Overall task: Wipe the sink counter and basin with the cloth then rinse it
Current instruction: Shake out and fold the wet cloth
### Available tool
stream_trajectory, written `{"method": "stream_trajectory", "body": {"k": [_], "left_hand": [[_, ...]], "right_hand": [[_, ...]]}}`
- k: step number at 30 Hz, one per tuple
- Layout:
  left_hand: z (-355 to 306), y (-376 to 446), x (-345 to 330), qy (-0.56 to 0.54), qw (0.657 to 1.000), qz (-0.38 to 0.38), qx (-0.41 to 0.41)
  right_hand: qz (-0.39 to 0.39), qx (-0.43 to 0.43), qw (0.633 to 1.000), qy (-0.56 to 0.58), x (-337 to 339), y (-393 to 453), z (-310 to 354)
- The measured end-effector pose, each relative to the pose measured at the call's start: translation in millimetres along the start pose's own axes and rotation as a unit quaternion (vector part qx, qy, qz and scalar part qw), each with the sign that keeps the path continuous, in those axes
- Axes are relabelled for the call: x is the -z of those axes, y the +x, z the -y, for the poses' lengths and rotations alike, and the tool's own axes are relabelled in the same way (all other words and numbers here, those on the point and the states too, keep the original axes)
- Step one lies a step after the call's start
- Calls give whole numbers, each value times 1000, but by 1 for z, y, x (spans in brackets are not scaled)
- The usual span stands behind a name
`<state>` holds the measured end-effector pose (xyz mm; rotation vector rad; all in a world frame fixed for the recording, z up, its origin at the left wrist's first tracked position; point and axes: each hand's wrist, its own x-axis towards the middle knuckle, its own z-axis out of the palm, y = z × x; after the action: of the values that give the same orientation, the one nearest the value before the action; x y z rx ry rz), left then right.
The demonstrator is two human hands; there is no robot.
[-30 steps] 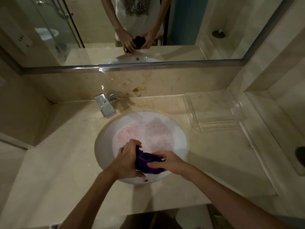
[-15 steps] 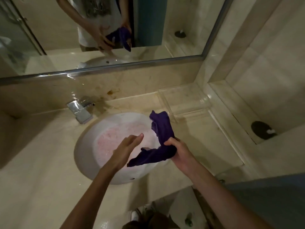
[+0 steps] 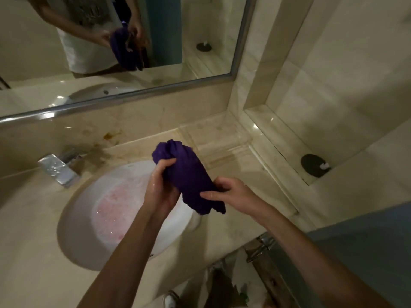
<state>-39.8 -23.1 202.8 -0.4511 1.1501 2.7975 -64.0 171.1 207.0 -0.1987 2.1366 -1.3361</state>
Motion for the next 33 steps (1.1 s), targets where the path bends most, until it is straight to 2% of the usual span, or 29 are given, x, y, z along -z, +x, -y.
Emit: {"method": "stream_trajectory", "body": {"k": [2, 4, 6, 9, 11, 13, 16, 19, 21, 22, 23, 24, 25, 26, 27, 29, 33], "left_hand": [[1, 7, -6, -44, 999, 20, -13], [4, 13, -6, -44, 998, 28, -21], [1, 21, 1, -55, 998, 32, -9], [-10, 32, 17, -75, 997, 8, 30], [-14, 45, 18, 8, 998, -34, 43], [-17, 56, -2, 193, 976, -94, 19], [-22, 74, -39, 419, 878, -213, -84], [-30, 91, -66, 567, 739, -282, -231], [-39, 98, -77, 639, 637, -281, -328], [-45, 102, -84, 676, 597, -240, -360], [-51, 109, -90, 695, 595, -149, -375], [-56, 115, -94, 686, 635, -19, -356], [-57, 119, -97, 650, 693, 105, -293], [-56, 123, -97, 623, 728, 185, -219], [-54, 125, -98, 615, 742, 215, -157], [-48, 131, -101, 628, 742, 215, -91], [-50, 140, -109, 661, 717, 207, -81]], "right_hand": [[-14, 59, 998, 18, 14, 2, 0], [-8, 100, 995, 28, 35, 9, 4], [-43, 146, 988, -29, 59, 21, 5], [-98, 242, 956, -135, 90, 41, 8], [-114, 316, 928, -161, 103, 51, 12], [-129, 374, 900, -181, 110, 59, 19], [-165, 428, 869, -184, 121, 74, 36], [-168, 433, 859, -216, 136, 89, 57], [-129, 444, 856, -233, 144, 97, 68], [-96, 445, 860, -230, 148, 100, 73], [-66, 444, 864, -228, 152, 103, 77], [-46, 440, 866, -232, 158, 105, 80], [-37, 434, 866, -246, 163, 106, 83], [-36, 428, 860, -275, 169, 106, 85], [-40, 421, 849, -316, 175, 106, 85], [-35, 381, 841, -382, 187, 104, 82], [-12, 284, 849, -446, 206, 101, 77]]}}
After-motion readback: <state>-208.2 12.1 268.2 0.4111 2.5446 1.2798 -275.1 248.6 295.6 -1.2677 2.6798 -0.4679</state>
